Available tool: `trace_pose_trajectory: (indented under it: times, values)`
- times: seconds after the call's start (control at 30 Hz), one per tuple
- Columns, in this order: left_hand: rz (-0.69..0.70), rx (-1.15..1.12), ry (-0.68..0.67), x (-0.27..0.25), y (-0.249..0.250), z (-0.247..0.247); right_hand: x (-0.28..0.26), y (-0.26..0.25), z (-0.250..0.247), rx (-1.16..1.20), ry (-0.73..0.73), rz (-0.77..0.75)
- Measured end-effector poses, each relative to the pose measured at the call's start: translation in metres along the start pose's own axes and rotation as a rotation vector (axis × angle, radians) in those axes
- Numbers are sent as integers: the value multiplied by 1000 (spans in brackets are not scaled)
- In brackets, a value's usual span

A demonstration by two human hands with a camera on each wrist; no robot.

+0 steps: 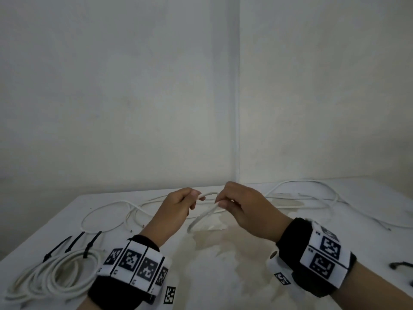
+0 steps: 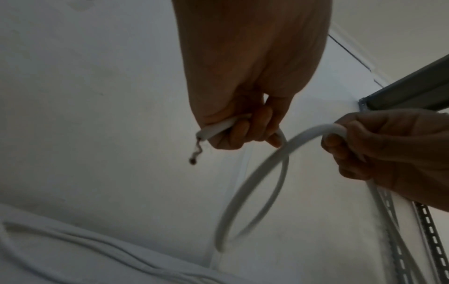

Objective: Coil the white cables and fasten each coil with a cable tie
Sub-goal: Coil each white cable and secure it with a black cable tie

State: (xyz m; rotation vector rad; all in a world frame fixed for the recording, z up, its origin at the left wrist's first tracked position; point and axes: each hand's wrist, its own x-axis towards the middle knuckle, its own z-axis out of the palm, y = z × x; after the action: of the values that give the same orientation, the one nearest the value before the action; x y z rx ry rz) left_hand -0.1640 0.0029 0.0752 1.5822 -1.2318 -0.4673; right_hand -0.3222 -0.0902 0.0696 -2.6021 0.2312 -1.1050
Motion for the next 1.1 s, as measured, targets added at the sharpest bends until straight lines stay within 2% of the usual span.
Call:
trace_pose_trajectory:
  times: [0.17,0.27,0.47,0.6,0.73,0.83,0.97,1.1]
  values:
    - [-48,-46,-105,-18,18,8,-2,-12,-9,-105,-7,119]
    - [-35,-21,-175,-27,18,9,-1,-8,-13,-25,-21,209]
    - [-46,-28,-161,-31,10,9,-2,-4,-10,-24,-17,294]
    - [-41,-72,-151,-34,10,6,-2,1,-13,-4,87,373]
    - [-13,-50,-152,-34,9,5,-1,7,-13,-20,92,427]
    - [-16,-17,-154,-32,8,6,1,0,-14,-39,46,426]
    - [19,40,-168,-30,10,6,0,-22,-8,-128,-164,241]
    - [23,28,-138,-31,11,6,1,-24,-10,-180,-104,268]
